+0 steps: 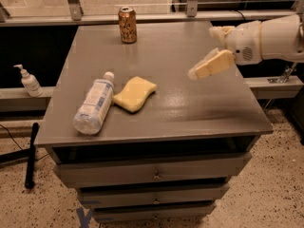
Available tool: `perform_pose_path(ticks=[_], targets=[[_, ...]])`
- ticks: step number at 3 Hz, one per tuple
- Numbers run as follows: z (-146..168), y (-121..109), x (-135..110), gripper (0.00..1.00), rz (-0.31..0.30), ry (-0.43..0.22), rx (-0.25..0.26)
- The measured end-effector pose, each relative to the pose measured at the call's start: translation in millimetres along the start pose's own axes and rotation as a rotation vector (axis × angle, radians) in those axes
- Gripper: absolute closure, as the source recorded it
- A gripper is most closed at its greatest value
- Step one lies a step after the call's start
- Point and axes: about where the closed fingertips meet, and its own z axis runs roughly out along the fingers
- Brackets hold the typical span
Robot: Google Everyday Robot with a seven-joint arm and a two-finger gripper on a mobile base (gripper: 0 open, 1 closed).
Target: Move sponge near blue plastic bottle
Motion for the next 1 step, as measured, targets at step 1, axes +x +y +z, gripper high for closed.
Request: perform_pose_path(ticks=[1], targets=[[-7.1,-5.5,-11.0,0.00,-0.027,-0.013,0.013]])
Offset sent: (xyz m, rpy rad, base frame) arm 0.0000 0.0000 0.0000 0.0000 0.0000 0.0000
